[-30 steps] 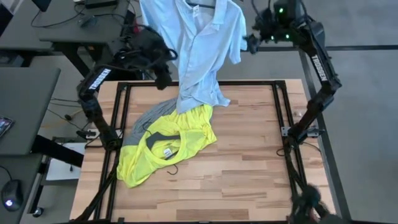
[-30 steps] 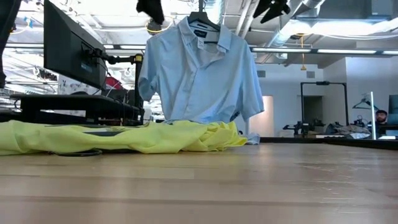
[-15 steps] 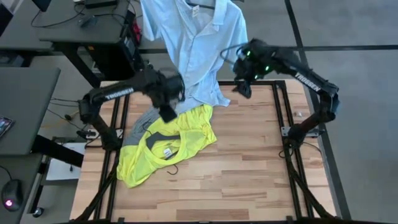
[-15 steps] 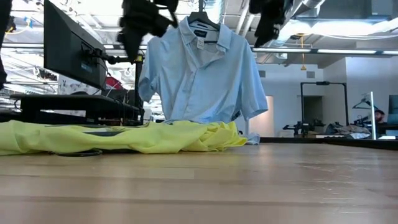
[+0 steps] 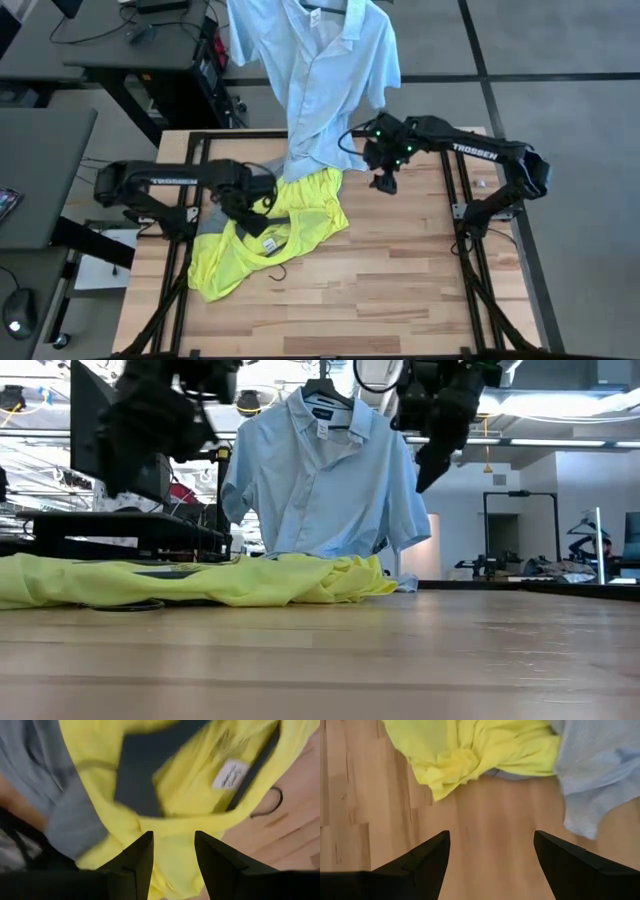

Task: Hang clothes
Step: Hang the yellow shirt on the clothes rack

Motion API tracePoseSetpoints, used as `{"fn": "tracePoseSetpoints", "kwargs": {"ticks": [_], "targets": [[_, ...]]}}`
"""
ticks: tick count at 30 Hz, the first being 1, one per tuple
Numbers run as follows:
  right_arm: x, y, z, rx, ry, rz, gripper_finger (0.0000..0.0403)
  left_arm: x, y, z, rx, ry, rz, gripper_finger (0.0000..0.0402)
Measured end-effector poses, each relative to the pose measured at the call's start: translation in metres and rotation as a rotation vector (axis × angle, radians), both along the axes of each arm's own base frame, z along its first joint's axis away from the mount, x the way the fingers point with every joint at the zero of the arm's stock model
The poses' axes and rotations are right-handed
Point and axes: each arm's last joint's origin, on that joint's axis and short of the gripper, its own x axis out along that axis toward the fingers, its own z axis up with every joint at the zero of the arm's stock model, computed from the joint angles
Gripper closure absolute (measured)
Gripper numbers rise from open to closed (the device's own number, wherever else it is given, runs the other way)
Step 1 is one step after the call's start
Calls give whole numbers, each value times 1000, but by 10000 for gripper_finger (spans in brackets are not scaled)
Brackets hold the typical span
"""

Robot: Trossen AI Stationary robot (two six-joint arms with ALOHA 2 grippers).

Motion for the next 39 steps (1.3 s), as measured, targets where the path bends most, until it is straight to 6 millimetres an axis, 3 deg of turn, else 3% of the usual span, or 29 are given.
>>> {"fn": "tracePoseSetpoints", "kwargs": {"ticks": [5,10,22,28,33,39], "targets": [[2,2,-3,5,-11,-6,127,-19,-14,-14,-24,23,37,274],[5,1,-1,-10,-41,-4,127,-26,-23,-33,-46,-16,3,274],[7,2,0,-1,-56,-25,127,-38,-24,-84,-39,-47,0,274],[9,6,0,1,-56,-12,127,-26,-26,-104,-114,-280,4,274],[10,7,0,0,-67,-16,127,-34,-25,-126,-118,-304,68,274],[11,7,0,2,-68,-21,127,-26,-25,-130,-107,-460,84,289]]}}
